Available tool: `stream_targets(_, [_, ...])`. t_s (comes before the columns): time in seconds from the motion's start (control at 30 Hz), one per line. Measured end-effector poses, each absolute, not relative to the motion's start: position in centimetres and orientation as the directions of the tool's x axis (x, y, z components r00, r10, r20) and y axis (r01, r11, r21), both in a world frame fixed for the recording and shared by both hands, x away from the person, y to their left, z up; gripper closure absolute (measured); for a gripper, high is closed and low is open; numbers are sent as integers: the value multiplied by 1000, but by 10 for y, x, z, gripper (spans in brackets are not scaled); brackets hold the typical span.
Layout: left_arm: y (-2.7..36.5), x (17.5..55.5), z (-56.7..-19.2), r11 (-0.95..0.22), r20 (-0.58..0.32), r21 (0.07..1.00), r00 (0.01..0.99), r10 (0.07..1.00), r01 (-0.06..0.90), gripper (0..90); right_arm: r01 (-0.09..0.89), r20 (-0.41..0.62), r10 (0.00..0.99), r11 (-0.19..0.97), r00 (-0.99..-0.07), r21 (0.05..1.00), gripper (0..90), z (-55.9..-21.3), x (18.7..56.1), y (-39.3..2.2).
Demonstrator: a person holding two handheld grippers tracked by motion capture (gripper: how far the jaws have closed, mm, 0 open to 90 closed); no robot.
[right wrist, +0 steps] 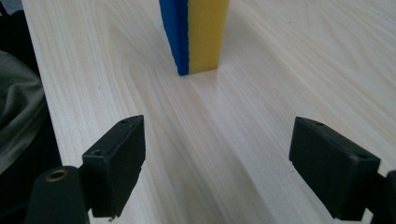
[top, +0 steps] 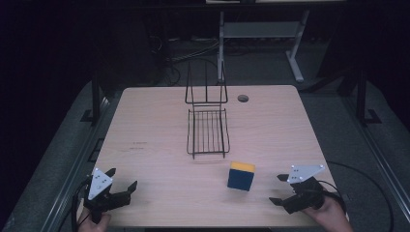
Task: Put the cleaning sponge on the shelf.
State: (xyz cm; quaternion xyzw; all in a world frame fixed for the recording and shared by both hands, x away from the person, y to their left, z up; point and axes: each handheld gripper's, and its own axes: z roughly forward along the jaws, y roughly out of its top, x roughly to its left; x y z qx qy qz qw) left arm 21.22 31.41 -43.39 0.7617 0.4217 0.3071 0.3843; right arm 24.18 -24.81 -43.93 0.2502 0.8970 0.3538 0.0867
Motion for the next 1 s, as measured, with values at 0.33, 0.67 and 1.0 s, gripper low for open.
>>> stream_targets(0.33, [314,213,-434,-349,143,844,456,879,408,141,347,3,460,665,-888,661,182,-432,250,-231])
stream_targets(0.67, [314,213,-434,-348,142,845,456,878,406,141,320,-2,422,692,-907,647,184,-429,253,-219])
stream_targets(1.0, [315,213,-433,-348,143,845,454,879,407,141,315,6,403,705,-915,635,184,-427,257,-212])
